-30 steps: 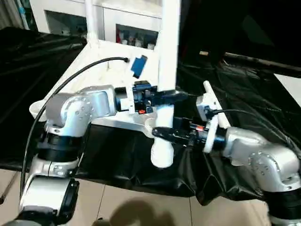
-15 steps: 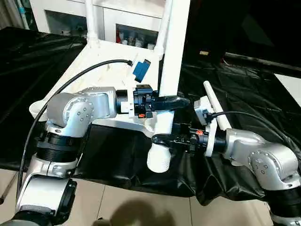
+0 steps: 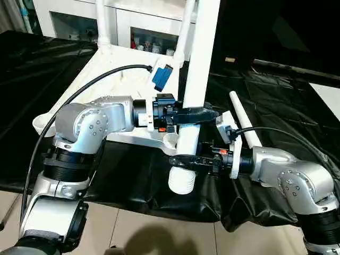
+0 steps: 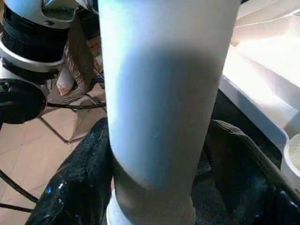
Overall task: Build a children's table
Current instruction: Pick table leg
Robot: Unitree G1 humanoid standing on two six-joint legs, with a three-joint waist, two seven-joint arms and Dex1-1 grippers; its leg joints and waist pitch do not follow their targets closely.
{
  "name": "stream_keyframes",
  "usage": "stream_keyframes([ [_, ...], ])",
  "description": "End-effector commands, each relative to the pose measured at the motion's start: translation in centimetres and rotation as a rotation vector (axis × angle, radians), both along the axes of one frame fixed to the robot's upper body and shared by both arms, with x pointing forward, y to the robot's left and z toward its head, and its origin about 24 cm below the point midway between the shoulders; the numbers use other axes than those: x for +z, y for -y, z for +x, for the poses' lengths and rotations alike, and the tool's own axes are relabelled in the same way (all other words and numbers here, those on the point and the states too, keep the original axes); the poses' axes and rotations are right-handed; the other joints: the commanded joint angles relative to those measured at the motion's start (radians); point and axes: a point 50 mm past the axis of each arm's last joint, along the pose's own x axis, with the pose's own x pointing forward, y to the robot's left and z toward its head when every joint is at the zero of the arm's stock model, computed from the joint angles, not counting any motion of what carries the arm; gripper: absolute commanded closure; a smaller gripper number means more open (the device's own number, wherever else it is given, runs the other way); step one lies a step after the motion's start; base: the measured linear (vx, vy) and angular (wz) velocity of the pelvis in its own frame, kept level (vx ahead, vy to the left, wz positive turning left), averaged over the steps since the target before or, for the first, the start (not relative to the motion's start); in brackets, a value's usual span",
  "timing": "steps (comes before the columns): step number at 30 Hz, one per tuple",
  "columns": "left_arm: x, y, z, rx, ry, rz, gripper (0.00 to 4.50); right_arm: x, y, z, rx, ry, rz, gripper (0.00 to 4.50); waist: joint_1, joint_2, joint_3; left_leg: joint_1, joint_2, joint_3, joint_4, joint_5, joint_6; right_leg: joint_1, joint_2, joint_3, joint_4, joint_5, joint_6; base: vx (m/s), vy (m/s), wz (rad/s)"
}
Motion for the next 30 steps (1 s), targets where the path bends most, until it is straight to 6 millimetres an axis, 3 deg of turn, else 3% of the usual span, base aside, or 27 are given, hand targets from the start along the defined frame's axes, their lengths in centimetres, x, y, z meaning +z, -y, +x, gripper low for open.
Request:
stream_keyframes([
  [1,0.9,0.8,-0.2,-0.045,0.042,-0.008,2.65,-0.3,0.3,0.2,-0.015,-0.018,-0.009,1.86,0.003,0.024,-0.069,0.005,0.014,0.008,-0.079,-0.167,-0.054,0.059,-0.071,0.038,-0.072,-0.335,-0.104,0.0,0.0,0.0],
  [6,1.0,0.8,-0.2,-0.043,0.041,-0.012,2.65,-0.3,0.2,0.2,-0.009,-0.028,0.004,2.27,0.003,0.025,-0.069,0.005,0.015,0.007,-0.079,-0.176,-0.054,0.059,-0.072,0.038,-0.073,-0.343,-0.104,0.0,0.0,0.0],
  [15,0.8,0.8,-0.3,-0.038,0.061,0.002,2.66,-0.7,0.3,0.0,-0.002,-0.048,0.016,2.62,0.003,0.025,-0.069,0.005,0.015,0.007,-0.079,-0.172,-0.054,0.059,-0.072,0.039,-0.073,-0.342,-0.104,0.0,0.0,0.0],
  [17,0.8,0.8,-0.2,-0.033,0.044,-0.009,2.1,-0.7,0.3,0.0,-0.005,-0.047,0.017,2.64,0.003,0.023,-0.07,0.004,0.014,0.008,-0.078,-0.165,-0.054,0.06,-0.072,0.039,-0.071,-0.332,-0.106,0.0,0.0,0.0],
  [24,1.2,0.8,0.2,0.041,0.042,-0.124,1.52,-0.5,0.6,0.7,-0.083,-0.01,0.056,2.64,0.003,0.026,-0.07,0.003,0.015,0.008,-0.077,-0.174,-0.055,0.06,-0.074,0.038,-0.075,-0.347,-0.107,0.0,0.0,0.0],
  [26,1.7,0.8,0.7,0.124,0.053,-0.225,1.54,-0.2,0.8,1.1,-0.128,0.011,0.088,2.64,0.004,0.028,-0.071,0.003,0.015,0.007,-0.077,-0.174,-0.053,0.061,-0.073,0.037,-0.075,-0.331,-0.113,0.0,0.0,0.0],
  [30,2.6,0.4,1.3,0.279,0.016,-0.473,1.54,1.0,1.3,1.9,-0.231,0.061,0.217,2.64,0.004,0.022,-0.071,0.0,0.013,0.009,-0.075,-0.183,-0.043,0.062,-0.073,0.035,-0.079,-0.341,-0.114,0.0,0.0,0.0],
])
